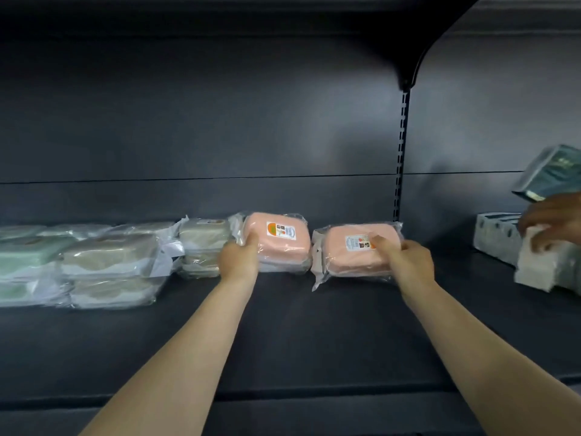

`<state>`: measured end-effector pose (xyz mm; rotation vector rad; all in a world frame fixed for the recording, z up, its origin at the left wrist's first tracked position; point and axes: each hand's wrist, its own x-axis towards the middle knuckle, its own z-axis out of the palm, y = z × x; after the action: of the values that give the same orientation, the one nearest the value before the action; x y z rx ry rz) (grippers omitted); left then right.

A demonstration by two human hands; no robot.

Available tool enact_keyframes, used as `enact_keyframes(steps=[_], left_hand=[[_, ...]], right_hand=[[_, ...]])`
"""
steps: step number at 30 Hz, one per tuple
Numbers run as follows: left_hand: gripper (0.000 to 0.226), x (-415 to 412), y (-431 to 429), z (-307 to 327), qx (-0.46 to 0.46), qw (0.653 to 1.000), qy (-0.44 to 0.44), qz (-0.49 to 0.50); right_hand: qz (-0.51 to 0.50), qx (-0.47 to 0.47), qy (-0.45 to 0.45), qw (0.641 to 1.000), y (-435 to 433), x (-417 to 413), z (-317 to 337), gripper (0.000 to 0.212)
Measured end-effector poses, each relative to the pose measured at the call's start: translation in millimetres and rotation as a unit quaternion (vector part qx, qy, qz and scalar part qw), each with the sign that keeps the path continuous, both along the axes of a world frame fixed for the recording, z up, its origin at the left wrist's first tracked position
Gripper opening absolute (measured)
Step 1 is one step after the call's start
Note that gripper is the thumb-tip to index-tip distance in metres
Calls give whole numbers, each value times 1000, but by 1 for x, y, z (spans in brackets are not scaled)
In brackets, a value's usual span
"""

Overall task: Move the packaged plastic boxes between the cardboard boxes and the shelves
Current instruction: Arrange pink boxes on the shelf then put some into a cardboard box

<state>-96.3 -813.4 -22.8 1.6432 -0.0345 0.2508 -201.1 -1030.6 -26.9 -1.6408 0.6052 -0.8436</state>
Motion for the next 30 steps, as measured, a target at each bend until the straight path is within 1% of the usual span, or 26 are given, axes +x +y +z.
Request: enact_keyframes(steps=[4, 6, 9, 11, 13, 17, 19, 22, 25, 28, 30], left_hand=[[49, 24, -19, 11, 77, 996, -44, 21], [52, 30, -24, 12, 145, 987, -59, 35], [51, 33, -28, 6, 255, 960, -99, 59], [49, 32, -28, 3, 308, 940, -131, 69], [47, 31, -26, 1, 339, 923, -168, 75], [33, 34, -19, -2, 405, 879, -244, 71], [38, 38, -14, -3, 410, 874, -256, 53], [47, 43, -8, -2, 405, 878, -255, 22], [53, 46, -5, -3, 441, 857, -265, 6], [50, 49, -5, -5, 457, 849, -265, 23], [46, 50, -6, -7, 451, 850, -269, 40]], right_hand=[[-8, -17, -23, 1000, -9, 9, -2, 42], [-7, -24, -19, 1000, -11, 9, -4, 42], [-18, -35, 6, 999, -11, 10, -7, 46], [-17, -44, 14, 999, -11, 12, -7, 48], [-15, -54, 20, 998, -11, 12, -7, 48], [-9, -58, 17, 998, -9, 10, -8, 44], [-10, -52, 13, 999, -8, 9, -8, 45], [-25, -50, 16, 998, -8, 11, -4, 48], [-65, -60, 26, 996, -13, 20, 11, 57], [-89, -76, 26, 993, -19, 40, 28, 60], [-112, -99, 48, 988, -22, 56, 33, 68]])
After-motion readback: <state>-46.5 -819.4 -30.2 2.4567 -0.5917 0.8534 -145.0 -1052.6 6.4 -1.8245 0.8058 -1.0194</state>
